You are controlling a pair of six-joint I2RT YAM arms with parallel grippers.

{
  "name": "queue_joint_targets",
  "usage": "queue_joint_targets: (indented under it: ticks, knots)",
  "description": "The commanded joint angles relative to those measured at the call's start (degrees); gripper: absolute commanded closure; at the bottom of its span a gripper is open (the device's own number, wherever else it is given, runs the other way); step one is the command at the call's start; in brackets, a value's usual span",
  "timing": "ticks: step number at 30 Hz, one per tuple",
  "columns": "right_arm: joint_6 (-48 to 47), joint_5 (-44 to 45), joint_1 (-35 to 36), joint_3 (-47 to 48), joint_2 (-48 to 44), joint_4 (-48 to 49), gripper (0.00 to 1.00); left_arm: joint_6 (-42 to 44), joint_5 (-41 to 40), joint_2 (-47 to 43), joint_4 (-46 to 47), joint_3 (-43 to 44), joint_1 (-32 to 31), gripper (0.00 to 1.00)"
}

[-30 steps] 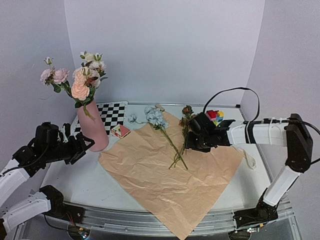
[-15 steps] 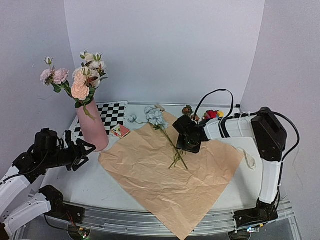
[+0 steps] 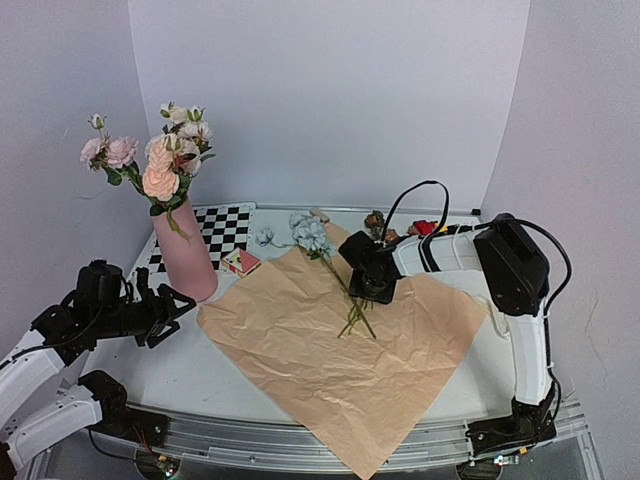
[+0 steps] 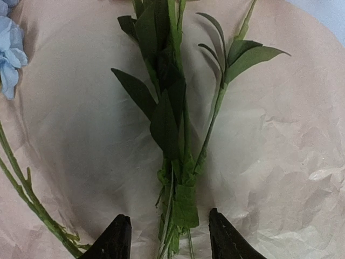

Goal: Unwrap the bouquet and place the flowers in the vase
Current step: Pick up the fake flower from the wrapping paper.

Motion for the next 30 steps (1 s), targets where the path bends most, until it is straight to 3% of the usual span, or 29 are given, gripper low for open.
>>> queue_joint_targets:
  ticks: [1,7,12,17,21,30]
  knots:
    - [-0.5,0.8,-0.3,2.1,2.3,-4.0,0.53,1.7,0.4,0.8,1.0,1.2,-0.1,0.19]
    - [-0.8,3.3,-0.4,1.3,-1.4,-4.2,0.85,1.9,0.5,0.6,1.0,0.9,0.0,0.19]
    - [-1.6,6.1,-0.4,-0.6,-7.1,-4.3,1.0,1.7,0.7,0.0,1.0,0.9,0.0,0.19]
    - [-1.9,8.7,-0.4,-4.4,-15.7,-4.3,1.0,0.8,1.5,0.1,1.0,0.9,0.0,0.19]
    - [-8.0,9.0,-0.3,-5.9,-20.8,-3.4,1.0,0.2,2.0,0.0,1.0,0.9,-0.1,0.19]
    - [-29.1,-9.8,0.2,-23.1,-37.2,19.4,1.0,-1.1,2.5,0.1,1.2,1.0,-0.1,0.19]
